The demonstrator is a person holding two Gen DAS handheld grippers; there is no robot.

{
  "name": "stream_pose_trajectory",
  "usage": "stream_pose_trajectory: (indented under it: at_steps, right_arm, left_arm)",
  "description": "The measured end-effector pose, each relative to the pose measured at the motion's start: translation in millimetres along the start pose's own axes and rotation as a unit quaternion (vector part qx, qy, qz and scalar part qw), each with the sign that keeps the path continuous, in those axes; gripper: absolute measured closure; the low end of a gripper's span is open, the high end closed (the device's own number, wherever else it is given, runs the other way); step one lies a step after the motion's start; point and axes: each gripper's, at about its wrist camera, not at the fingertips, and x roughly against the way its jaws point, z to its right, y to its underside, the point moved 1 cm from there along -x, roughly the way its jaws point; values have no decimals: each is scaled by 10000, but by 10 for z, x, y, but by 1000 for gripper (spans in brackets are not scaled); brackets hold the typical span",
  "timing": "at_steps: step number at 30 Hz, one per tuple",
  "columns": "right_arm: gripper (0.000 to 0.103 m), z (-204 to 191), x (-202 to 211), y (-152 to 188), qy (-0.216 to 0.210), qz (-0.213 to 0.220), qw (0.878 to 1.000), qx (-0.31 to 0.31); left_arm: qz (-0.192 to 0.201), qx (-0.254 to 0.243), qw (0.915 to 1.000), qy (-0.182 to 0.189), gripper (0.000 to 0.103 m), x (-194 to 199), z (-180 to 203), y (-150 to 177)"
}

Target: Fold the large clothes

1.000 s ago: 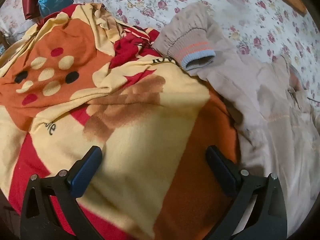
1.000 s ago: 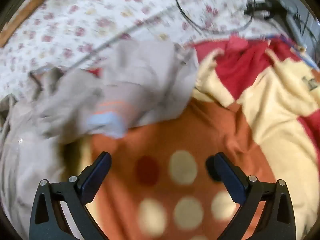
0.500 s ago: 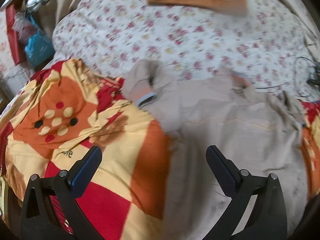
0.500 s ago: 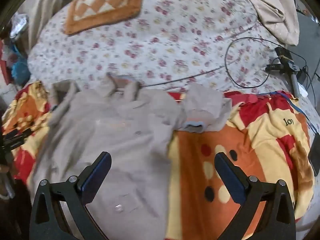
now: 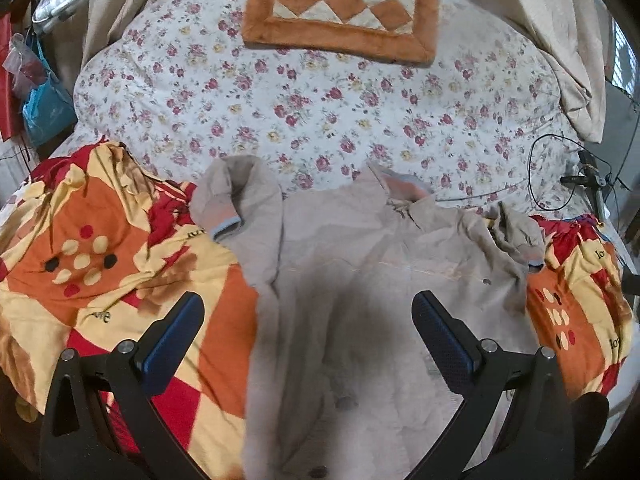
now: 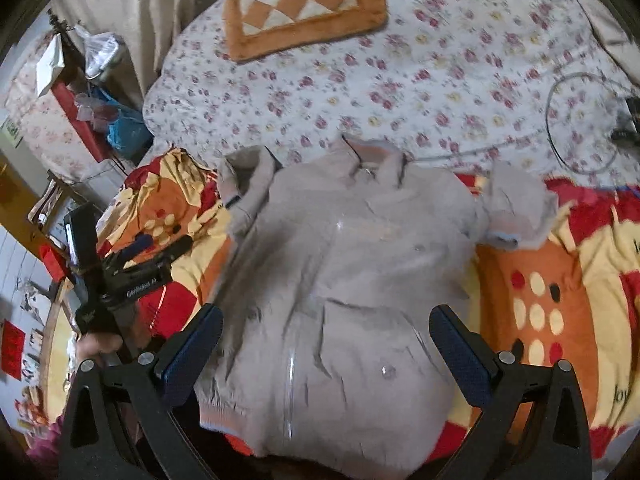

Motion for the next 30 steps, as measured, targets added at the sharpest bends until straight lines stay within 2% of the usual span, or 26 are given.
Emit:
stream_pose_trajectory:
  at_steps: [7,13,17,23,26,30]
  right_arm:
    - [0,146,-721,-121,767,414,9962,-29]
    - [0,317,-1227,-192,944,521,9941,-85]
    - [0,341,-1512,-226,1109,477,9926,104]
    - [0,390,-1747,-198,1255,598,9902,138]
    - [0,412,-1865,-177,1190,486,9917,40]
    - [0,402,-1954,-192,1250,478,9910,33]
  left_arm:
    - [-19,-115,9999,-88,0,-315,159,106]
    - [-157,45,9997,-201,0,-702,159,82]
    - [-52,72,9995,-292,0,-859,165,25]
    - [-139,276,9992,-271,0,-1123,110,48]
    - [-262,355,9985,-315,0,-1220,91,47]
    - [-229,335,9985,-362,0,-1267,109,66]
